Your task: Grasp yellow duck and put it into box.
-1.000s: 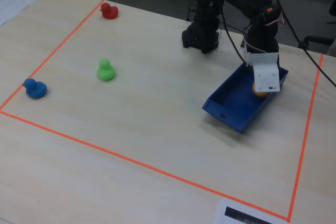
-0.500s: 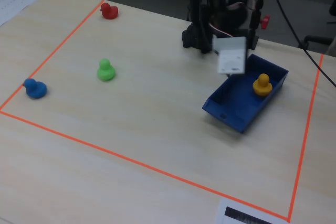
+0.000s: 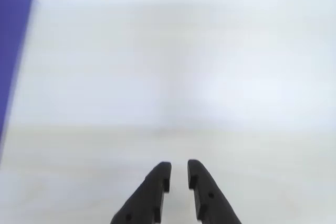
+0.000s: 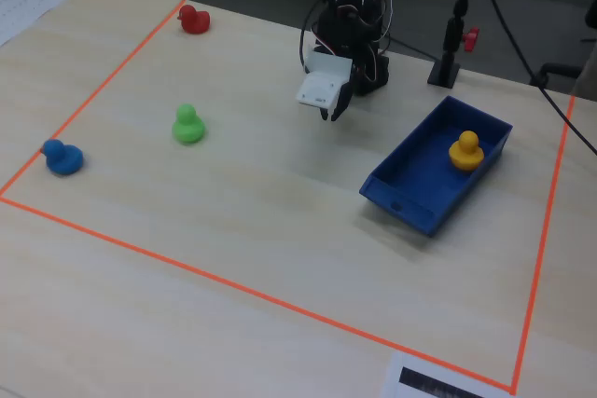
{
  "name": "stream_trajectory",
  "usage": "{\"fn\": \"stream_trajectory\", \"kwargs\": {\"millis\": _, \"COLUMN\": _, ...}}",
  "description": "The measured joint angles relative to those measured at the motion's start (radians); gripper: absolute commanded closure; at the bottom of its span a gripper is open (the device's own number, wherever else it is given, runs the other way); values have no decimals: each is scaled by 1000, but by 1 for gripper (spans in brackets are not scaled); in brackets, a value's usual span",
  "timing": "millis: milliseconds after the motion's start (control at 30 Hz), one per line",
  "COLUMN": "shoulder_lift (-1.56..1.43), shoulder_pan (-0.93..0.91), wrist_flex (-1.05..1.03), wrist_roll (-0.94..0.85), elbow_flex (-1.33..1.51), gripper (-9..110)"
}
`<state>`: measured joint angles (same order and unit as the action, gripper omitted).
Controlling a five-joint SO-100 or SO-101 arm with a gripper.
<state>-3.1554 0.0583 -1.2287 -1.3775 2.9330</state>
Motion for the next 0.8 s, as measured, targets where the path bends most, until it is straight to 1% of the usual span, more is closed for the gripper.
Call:
{"fn": "stream_trajectory", "kwargs": {"millis": 100, "shoulder_lift": -110, "shoulder_pan": -2, "wrist_flex": -86, "wrist_roll": 0, "elbow_flex": 55, "gripper": 101}}
{"fn": "stream_trajectory", "kwargs": {"millis": 433, "shoulder_lift": -155, "shoulder_pan": -2, "wrist_flex": -80, "wrist_roll": -17, "elbow_flex": 175, "gripper": 101}}
{"fn": "stream_trajectory", "kwargs": {"millis": 700, "shoulder_lift": -155, "shoulder_pan": 3, "wrist_flex": -78, "wrist_roll": -23, "elbow_flex": 181, "gripper": 101}}
{"fn": "stream_trajectory", "kwargs": {"millis": 767, "shoulder_lift": -155, "shoulder_pan": 3, "wrist_flex": -78, "wrist_roll": -23, "elbow_flex": 181, "gripper": 94}}
{"fn": "stream_trajectory", "kwargs": {"millis": 800, "shoulder_lift": -155, "shoulder_pan": 5, "wrist_flex": -78, "wrist_roll": -23, "elbow_flex": 181, "gripper": 93}}
